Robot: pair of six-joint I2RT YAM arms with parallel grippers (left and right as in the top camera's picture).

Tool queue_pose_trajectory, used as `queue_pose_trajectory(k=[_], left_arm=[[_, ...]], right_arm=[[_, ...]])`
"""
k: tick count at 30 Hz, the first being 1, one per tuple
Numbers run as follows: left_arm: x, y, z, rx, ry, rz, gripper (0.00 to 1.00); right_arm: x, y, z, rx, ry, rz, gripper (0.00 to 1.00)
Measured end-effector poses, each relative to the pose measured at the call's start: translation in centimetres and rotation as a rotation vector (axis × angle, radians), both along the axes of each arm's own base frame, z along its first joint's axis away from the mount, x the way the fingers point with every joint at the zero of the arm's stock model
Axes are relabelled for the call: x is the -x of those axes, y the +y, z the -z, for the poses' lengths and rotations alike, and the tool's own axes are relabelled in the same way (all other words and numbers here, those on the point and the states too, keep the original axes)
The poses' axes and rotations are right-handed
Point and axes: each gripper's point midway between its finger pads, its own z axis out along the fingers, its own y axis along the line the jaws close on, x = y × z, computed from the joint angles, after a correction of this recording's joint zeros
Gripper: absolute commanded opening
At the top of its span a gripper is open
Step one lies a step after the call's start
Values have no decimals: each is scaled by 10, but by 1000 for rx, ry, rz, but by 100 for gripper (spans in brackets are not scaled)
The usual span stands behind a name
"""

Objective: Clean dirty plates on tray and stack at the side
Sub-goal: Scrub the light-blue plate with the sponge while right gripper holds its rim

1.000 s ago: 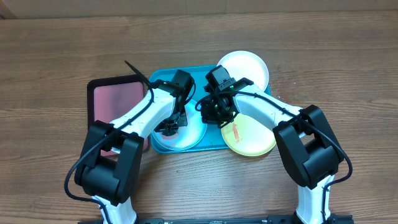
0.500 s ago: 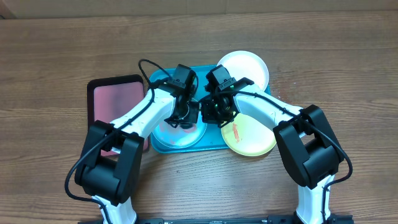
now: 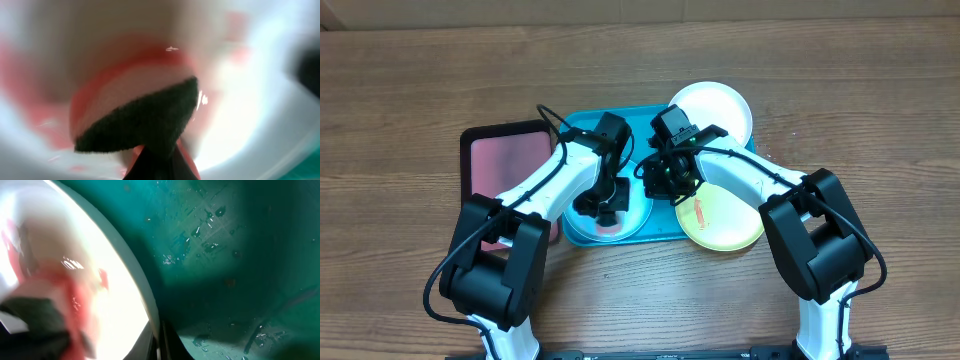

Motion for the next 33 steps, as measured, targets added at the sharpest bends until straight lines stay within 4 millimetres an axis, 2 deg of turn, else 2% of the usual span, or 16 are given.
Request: queue_pose_trajectory(k=[2, 3, 7, 9, 11, 14, 17, 20, 24, 25, 27, 30, 31, 33], left_arm=[[-6, -14, -1, 77, -22, 50, 4], [-16, -24, -3, 129, -64, 78, 4], [-37, -30, -5, 142, -154, 58, 4], [-44, -14, -2, 48, -179, -37, 4], [-41, 7, -1, -62, -177, -137, 4], [-23, 45, -2, -267, -144, -301, 4], [-11, 67, -7, -378, -128, -387, 4], [-5, 69, -7, -387, -105, -405, 4], [-1, 46, -6, -262, -32, -288, 4], [-3, 40, -10, -227, -21, -258, 4], [-14, 24, -31, -153, -25, -201, 4], [-41, 7, -68, -80, -92, -167, 4], [-57, -1, -89, -43, -145, -159, 4], [-77, -7, -116, -1, -218, -158, 4]], right_arm=[[0, 0, 0, 0, 1, 0, 4], [0, 0, 0, 0, 1, 1, 4], [0, 0, 0, -1, 1, 1, 4], [0, 0, 0, -1, 0, 1, 4], [0, 0, 0, -1, 0, 1, 4], [0, 0, 0, -1, -1, 0, 4], [0, 1, 0, -4, 0, -4, 4], [1, 1, -1, -7, 0, -7, 4], [1, 1, 0, -6, 1, -9, 4], [1, 1, 0, -6, 0, -9, 4], [2, 1, 0, -4, 5, -9, 4], [6, -1, 0, 4, 24, -10, 4], [7, -2, -2, 7, 28, -10, 4], [9, -6, -6, 25, 28, -6, 4]])
